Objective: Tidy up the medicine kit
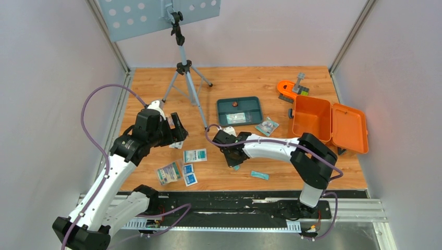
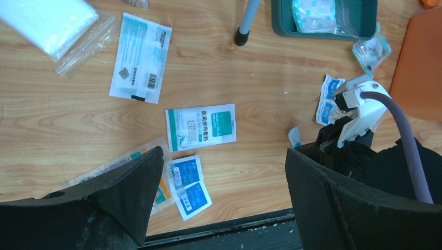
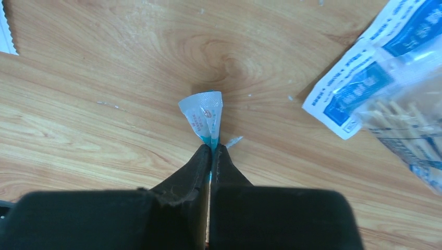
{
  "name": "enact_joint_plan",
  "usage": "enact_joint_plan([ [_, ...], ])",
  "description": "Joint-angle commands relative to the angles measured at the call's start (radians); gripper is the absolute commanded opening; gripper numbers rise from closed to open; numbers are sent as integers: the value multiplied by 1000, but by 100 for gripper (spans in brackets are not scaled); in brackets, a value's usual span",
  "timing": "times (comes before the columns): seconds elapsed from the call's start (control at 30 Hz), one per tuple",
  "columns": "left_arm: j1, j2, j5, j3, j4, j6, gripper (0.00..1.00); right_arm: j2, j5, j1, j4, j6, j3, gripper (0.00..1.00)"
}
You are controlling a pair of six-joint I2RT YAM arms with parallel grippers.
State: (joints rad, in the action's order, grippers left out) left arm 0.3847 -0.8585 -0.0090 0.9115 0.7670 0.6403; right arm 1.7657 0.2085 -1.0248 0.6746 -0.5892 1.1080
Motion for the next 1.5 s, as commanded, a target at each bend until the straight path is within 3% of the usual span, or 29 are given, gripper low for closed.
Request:
enact_joint_plan([
  [0.0,-5,10,-12,13,-14,-17,95,-26,72,29,43,48,87,0],
  [0.13,-4,12,-22,16,-6,-22,95,-68,87,130,44,92,146,0],
  [0.27,-4,13,-27,16,-6,-22,95,-82,15,321,1,94,222,0],
  [0.57,-4,6,-43,21,-2,-31,95,67,-82,565,-91,-81,415,0],
  [1.03,-4,10,-54,26,18,-41,95,289,-10,646,-120,-564,571,0],
  [1.3,-4,14,-66,30,29,-49,95,331,11,647,-122,-693,592,3],
  [1.47,-4,18,-71,32,38,-52,95,352,-3,647,-121,-748,600,14],
])
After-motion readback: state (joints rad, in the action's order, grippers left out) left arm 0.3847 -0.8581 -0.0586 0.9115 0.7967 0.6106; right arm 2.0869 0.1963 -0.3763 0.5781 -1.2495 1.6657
